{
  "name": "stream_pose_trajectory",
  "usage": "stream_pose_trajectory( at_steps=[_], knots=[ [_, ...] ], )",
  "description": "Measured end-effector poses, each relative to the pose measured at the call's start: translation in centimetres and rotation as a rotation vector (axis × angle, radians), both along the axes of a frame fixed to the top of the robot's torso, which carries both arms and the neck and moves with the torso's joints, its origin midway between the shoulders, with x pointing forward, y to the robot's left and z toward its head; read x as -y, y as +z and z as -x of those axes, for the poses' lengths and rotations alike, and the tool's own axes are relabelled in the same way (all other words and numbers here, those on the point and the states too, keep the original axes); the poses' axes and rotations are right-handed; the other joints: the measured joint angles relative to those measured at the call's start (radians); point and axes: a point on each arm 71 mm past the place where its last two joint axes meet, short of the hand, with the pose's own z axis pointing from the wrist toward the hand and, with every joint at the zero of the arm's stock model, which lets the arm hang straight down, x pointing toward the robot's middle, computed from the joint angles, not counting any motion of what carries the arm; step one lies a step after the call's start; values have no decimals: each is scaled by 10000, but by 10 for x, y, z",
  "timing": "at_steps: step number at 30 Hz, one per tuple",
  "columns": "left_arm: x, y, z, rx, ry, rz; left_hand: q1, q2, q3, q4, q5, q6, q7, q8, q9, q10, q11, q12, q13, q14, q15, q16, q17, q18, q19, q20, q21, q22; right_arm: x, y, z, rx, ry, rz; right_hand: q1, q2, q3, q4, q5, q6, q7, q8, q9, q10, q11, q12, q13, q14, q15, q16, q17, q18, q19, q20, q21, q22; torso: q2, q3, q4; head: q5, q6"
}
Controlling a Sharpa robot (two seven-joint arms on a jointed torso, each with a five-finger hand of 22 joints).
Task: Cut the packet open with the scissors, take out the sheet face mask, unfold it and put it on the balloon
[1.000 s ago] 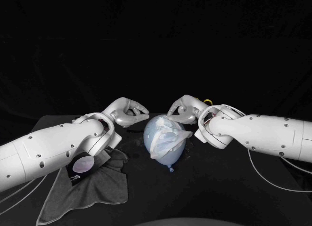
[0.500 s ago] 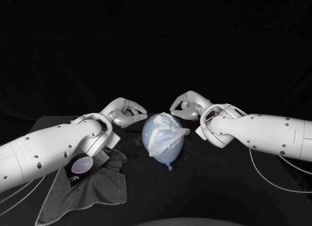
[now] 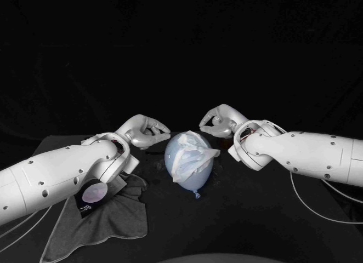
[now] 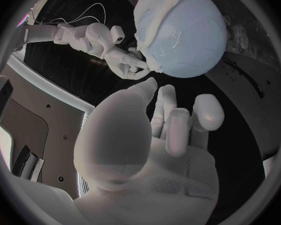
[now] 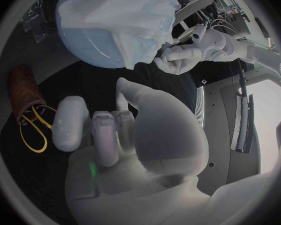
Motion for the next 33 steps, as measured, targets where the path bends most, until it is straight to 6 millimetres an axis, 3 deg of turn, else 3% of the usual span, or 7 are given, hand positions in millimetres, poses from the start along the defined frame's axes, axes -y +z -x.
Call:
stream_pose_trajectory(
  at_steps=[3, 4, 7, 9, 13, 24, 33],
  knots=[
    [0, 0, 0, -15, -3, 2, 0, 0, 0, 0, 0, 0, 0, 0, 0, 0, 0, 0, -1, 0, 0, -1, -1, -1, 0, 0, 0, 0, 0, 0, 2, -126, 79, -86, -422, -99, -137, 179, 49, -461, 145, -150, 358, -4, 34, -253, -5, 0, 0, 0, -2, -2, -11, -10, -120, -1, -4, 0, 1, 0, -1],
    [0, 0, 0, -20, -4, 2, 0, 0, 0, 0, 0, 0, 0, 0, 0, 0, 0, 0, -1, 0, 0, -1, -2, -1, 0, 0, 0, -1, 0, 0, 3, -175, 107, -110, -629, -129, -243, 310, 49, -590, 213, -293, 342, -10, 104, -288, -5, 21, 22, 0, -5, -2, -33, 12, -121, -1, -6, 1, 1, 1, -1],
    [0, -1, 0, -35, -5, 3, 0, 0, 0, 0, 0, 0, 0, 0, 0, 0, 0, 0, -2, -1, 0, -2, -2, -1, 0, 0, 0, -3, -1, -1, 6, -384, 254, -189, -1327, -618, -811, 884, 49, -939, 481, -825, 76, 3, 377, -367, -4, 16, 272, 0, -8, -63, -112, 173, -157, -2, -10, -4, 0, 6, -1],
    [0, -1, 0, -47, -6, 4, 0, 0, 0, 55, 0, 0, -1, 0, -1, -3, -3, 0, -3, -1, 0, -2, -14, -1, 0, 0, 0, -14, -3, -2, 7, -521, 355, -218, -1442, -732, -1007, 1097, 49, -979, 521, -994, -2, 25, 422, -368, -4, 16, 273, -1, -8, -62, -64, 227, -158, -3, -12, -5, 0, 0, -1],
    [0, -2, 0, -68, -11, 6, 0, 0, -1, 57, 0, -1, -1, 0, -1, -37, -35, -1, -4, -1, 0, -3, -29, -1, 0, 0, 0, -17, -5, -3, 8, -797, 548, -242, -1545, -732, -1187, 1278, 49, -980, 521, -1112, -48, 25, 422, -368, -1, -10, 317, -5, -8, -64, -100, 265, -158, -7, -10, -2, 1, -14, 7],
    [-1, -2, 0, -95, -16, 13, 0, 0, -1, 56, 0, -2, -2, 0, -3, -37, -36, -1, -7, -1, 0, -21, -31, -1, 0, 0, -1, -23, -12, -8, 4, -1217, 828, -179, -1541, -729, -1247, 1300, 48, -958, 544, -1209, -77, 25, 422, -369, 5, 16, 343, -33, 1, -66, -64, 301, -159, -5, 7, 2, -1, -38, -19],
    [-1, -2, 0, -107, -11, 17, 0, 0, -1, 56, 0, -2, -2, 0, -4, -37, -35, -1, 1, -1, 0, -23, -31, -1, 0, 1, -1, -27, -16, -10, 4, -1421, 1024, -80, -816, -597, -1292, 1069, 47, -626, 458, -1251, -86, 23, 420, -384, 3, 15, 343, 0, 0, -67, -64, 301, -159, -1, 5, -5, 3, -31, -81]
  ],
)
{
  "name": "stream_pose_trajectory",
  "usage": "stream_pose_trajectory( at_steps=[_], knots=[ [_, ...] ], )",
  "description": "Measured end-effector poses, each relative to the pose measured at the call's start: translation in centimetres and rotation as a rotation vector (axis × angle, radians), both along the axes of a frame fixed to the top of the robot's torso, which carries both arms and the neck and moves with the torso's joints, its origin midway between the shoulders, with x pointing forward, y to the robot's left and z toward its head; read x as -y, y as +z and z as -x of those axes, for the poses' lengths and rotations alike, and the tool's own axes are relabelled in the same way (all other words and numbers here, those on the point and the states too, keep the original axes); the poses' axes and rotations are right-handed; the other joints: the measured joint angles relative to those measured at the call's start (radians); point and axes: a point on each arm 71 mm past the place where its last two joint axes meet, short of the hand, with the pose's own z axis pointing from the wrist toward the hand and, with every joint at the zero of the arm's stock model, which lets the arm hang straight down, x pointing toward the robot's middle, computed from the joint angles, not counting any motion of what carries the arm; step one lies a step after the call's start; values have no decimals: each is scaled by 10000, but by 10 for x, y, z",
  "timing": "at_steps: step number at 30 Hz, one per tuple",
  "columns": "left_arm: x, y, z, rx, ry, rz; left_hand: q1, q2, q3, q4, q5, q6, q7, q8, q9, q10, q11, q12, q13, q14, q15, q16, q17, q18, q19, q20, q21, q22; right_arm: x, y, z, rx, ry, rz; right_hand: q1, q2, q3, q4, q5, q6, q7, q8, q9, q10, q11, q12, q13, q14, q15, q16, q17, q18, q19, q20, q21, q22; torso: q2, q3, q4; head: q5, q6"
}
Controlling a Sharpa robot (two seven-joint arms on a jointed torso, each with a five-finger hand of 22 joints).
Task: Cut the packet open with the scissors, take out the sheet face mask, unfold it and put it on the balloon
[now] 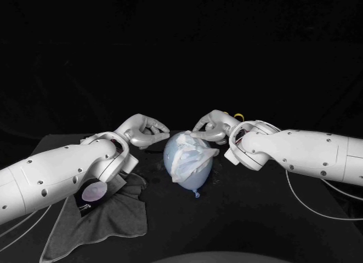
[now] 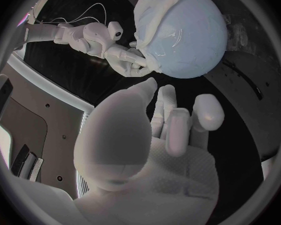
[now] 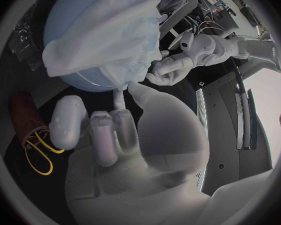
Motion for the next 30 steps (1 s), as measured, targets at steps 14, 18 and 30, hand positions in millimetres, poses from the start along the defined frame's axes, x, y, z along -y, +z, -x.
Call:
stream_pose_trajectory(
  at_steps=[14, 18, 30],
  knots=[
    [-1, 0, 0, -14, 9, 10, 0, 0, 0, 0, 0, 35, -36, 0, 9, 1, 0, -1, -1, 0, 0, 21, 6, 0, 0, 0, 0, -3, -5, -1, -2, 84, 80, 268, 1033, 559, 634, -823, -28, 787, -465, 646, 399, -4, -332, 583, -7, 1, -293, -7, -8, -3, 149, -218, 175, -6, -11, 5, -3, 8, -10],
    [-1, 0, 0, -18, 14, 14, 0, 0, 0, -1, 0, 34, -36, 0, 9, 1, 1, -1, -2, 0, 0, 23, 6, 0, 0, 0, 0, -3, -5, 0, -3, 230, -13, 265, 1085, 585, 755, -946, -29, 834, -514, 870, 554, -5, -404, 666, -3, 1, -365, -9, -8, -3, 182, -260, 241, -8, -5, 6, -3, -2, -5],
    [-2, 0, 0, -39, 45, 32, 0, 0, 0, -1, 0, 34, -36, 0, 22, 2, 2, -2, -4, 0, 0, 21, 2, -1, 0, 0, -1, -13, -2, 5, -3, 1024, -469, -84, 1076, 591, 1007, -1048, -3, 861, -552, 1129, 567, -22, -421, 780, 1, -18, -384, 0, 1, -6, 216, -296, 290, -1, -5, 11, -4, -8, -12]
  ],
)
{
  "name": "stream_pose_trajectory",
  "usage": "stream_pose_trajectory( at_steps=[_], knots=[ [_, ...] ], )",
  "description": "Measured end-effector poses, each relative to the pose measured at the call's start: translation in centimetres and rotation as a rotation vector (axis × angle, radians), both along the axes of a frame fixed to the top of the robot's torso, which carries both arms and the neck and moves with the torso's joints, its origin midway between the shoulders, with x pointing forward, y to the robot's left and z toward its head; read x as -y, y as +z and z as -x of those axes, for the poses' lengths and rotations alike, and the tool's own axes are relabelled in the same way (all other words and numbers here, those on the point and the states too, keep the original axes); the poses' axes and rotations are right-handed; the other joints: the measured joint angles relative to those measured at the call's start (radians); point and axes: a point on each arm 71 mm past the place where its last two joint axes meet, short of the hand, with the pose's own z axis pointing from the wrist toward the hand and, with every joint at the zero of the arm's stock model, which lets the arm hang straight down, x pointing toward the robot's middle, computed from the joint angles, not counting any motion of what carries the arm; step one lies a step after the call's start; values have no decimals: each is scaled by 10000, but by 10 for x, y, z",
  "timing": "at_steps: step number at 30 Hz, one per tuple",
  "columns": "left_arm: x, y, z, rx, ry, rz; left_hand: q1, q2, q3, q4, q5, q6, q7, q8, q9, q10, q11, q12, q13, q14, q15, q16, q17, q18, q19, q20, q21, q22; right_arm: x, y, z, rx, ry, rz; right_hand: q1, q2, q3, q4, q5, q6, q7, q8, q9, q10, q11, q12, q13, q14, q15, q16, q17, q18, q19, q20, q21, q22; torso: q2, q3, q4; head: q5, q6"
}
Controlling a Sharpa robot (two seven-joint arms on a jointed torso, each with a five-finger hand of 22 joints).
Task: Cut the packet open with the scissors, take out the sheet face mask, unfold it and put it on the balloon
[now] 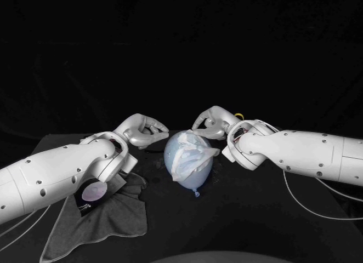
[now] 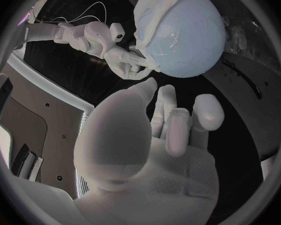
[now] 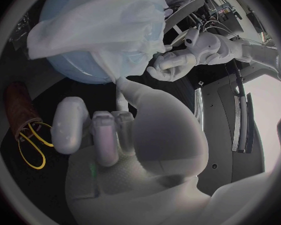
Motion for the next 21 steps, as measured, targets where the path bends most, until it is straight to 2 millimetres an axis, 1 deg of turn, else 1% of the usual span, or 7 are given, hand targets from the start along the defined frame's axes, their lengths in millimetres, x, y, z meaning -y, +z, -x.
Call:
stream_pose_trajectory(
  at_steps=[5, 6, 8, 16, 19, 20, 21],
  knots=[
    [0, 0, 0, -20, 19, 21, 0, 0, 0, 0, 0, 0, 0, 0, 0, 0, 1, -3, -1, 0, 0, -1, 0, 0, 0, 0, 0, -3, 3, 2, -1, 346, -218, -122, -56, 50, 91, -13, 1, -18, -19, 65, 5, 34, -36, 0, -1, 7, -36, 0, 0, -1, 0, 0, 0, 2, -4, 0, -2, 0, 13],
    [0, 0, 0, -23, 22, 25, 0, 0, 0, 0, 0, 0, 0, 0, 0, 1, 1, -3, -2, 0, 0, -1, 0, 1, 0, 0, 0, -5, 4, 2, -2, 407, -268, -134, -102, 20, 124, -43, 1, -31, -32, 65, 7, 34, -37, 0, -1, 20, -52, 0, 0, -1, 0, 0, 0, 2, -4, 0, -2, 0, 14],
    [-1, 0, 0, -31, 28, 34, 0, 0, 0, 0, 0, 0, 0, 0, -1, 1, 1, -3, -2, 0, 0, -1, 0, 1, 0, 0, 0, -7, 7, 3, -4, 540, -391, -150, -134, 23, 125, -42, 1, -32, -34, 70, 72, 31, -41, 0, -2, 20, -52, 0, 0, 0, 0, 0, 0, 2, -4, 0, -2, -7, 21],
    [-2, 0, 0, -48, 58, 48, 37, 37, 0, 0, 0, 0, 0, 0, -1, 2, 3, -4, 0, 0, 0, -10, -2, 0, 0, 0, 0, -9, 16, 4, -8, 844, -731, -138, -191, 80, 261, -72, -2, -52, -52, 124, 72, 17, -53, -1, -9, 19, -52, -8, -7, -1, 33, -34, -1, -1, -3, -4, -2, -14, 32],
    [-2, 0, 0, -54, 62, 56, 38, 38, 0, 0, 0, 0, 0, 0, -2, 4, 3, -4, 6, 0, 0, -10, 2, 0, 0, 0, -1, -5, 19, 5, -8, 839, -714, -80, -391, 61, 336, -26, -2, -196, 0, 229, 87, 16, -53, -211, -9, 19, -52, -9, -9, -7, -38, -105, -134, -4, -3, -6, -4, -13, 26],
    [-2, 0, 0, -56, 63, 57, 38, 38, 0, 0, 0, 0, 0, 0, -2, 4, 4, -4, 6, 0, 0, -11, 3, 0, 0, 0, -1, -3, 19, 4, -7, 799, -691, -60, -577, 39, 366, 44, -2, -428, 45, 233, 441, 14, -52, -424, -8, 19, -51, -10, -9, -8, -44, -99, -246, -5, -3, -6, -5, -12, 24],
    [-2, 0, 0, -57, 64, 59, 38, 38, 0, 0, 0, 0, 0, 0, -3, 4, 4, -4, 6, 0, 0, -11, 6, 0, 0, 0, -1, -1, 20, 4, -7, 736, -654, -38, -760, 20, 279, 138, 2, -682, 130, 125, 570, 9, -44, -572, -8, 19, -46, -12, -9, -9, -95, -49, -330, -7, -4, -8, -5, -12, 21]
  ],
)
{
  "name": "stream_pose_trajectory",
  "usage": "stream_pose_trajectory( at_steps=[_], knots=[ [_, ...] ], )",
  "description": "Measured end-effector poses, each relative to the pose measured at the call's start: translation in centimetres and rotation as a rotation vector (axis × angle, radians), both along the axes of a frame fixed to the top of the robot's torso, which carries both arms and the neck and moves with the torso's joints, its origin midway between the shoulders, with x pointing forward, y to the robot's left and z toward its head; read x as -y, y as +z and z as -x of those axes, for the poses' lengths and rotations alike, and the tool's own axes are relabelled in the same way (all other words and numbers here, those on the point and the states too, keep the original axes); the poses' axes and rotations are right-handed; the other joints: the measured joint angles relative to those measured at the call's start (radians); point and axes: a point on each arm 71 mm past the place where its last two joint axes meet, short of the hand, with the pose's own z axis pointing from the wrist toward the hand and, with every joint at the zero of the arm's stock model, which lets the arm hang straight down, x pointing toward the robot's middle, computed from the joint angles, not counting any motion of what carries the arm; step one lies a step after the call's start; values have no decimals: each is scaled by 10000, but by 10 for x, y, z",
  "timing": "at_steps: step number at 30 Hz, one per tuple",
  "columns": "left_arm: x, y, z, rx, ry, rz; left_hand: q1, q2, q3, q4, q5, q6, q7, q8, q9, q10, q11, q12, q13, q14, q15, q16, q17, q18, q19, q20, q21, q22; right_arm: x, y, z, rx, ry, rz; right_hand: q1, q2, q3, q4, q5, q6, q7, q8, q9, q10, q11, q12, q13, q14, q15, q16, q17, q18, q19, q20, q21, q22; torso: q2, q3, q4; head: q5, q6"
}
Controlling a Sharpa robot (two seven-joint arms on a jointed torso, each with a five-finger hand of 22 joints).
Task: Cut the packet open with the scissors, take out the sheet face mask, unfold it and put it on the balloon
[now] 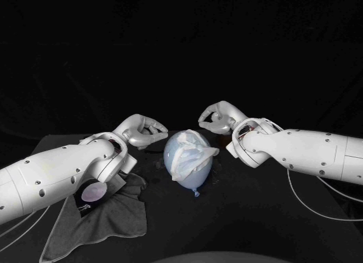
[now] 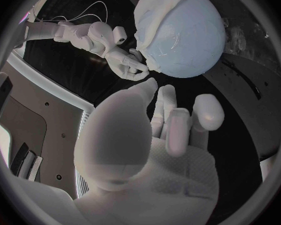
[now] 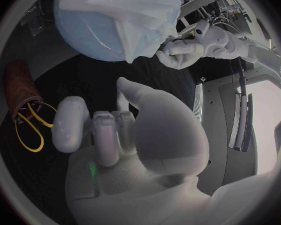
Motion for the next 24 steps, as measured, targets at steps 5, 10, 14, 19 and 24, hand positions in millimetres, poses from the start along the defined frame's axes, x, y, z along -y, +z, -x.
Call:
stream_pose_trajectory(
  at_steps=[5, 10, 14, 19, 24],
  knots=[
    [0, 0, 0, -8, 6, 9, 0, 0, 0, 0, 0, 0, 0, 0, -1, 1, 0, 0, 0, 0, 0, -9, 7, 0, 0, 0, 0, 2, -1, -2, 5, -522, 362, 107, -1333, -882, -1182, 948, 39, -787, 561, -1112, -431, -7, 516, -209, 4, -1, 431, -5, 1, -8, -134, 258, -126, 1, -2, -5, 3, -3, -6],
    [-1, 0, 0, -15, 24, 12, 0, 0, 0, 0, 0, 0, 0, 0, -2, 2, 2, 0, 0, 0, 0, -10, 7, 0, 0, 0, 0, 2, -4, -4, 10, -955, 685, 168, -1391, -1108, -1753, 1407, 39, -814, 588, -1482, -595, 8, 532, -211, 7, -2, 430, 12, 3, -13, -48, 345, -36, 3, -2, -5, 3, -14, 16],
    [-1, 0, 0, -18, 33, 16, 0, 0, 2, 56, 0, 0, 0, 0, 9, 2, 2, 0, -1, 0, 0, -10, 7, 0, 0, 0, 0, 2, -6, -6, 11, -1157, 832, 204, -1316, -1077, -1858, 1462, 38, -814, 588, -1541, -623, 8, 531, -211, 8, -1, 431, 12, 9, -55, -48, 345, -36, 6, -1, -4, 5, -20, 22],
    [-3, 0, 0, -27, 58, 20, 0, 0, 2, 56, 0, 0, 0, 0, 11, 2, 2, 0, -1, 0, 0, -13, 6, 0, 0, 0, 0, 2, -8, -11, 13, -1415, 940, 260, -1126, -996, -1967, 1519, 38, -694, 580, -1580, -646, 8, 531, -162, 8, -2, 431, 11, 9, -58, -14, 379, 11, 8, 10, 2, 10, -17, 9],
    [-3, 0, 0, -38, 71, 29, 0, 0, 2, 56, 0, 0, 0, 0, 10, 2, 2, 0, -2, 0, 0, -8, 4, 0, 0, 0, 0, 1, -10, -13, 13, -1506, 968, 314, -762, -846, -2051, 1546, 38, -443, 509, -1619, -665, 8, 531, -111, 6, -2, 431, 5, 8, -59, -14, 379, 73, 8, 12, 2, 8, -2, -27]
  ],
)
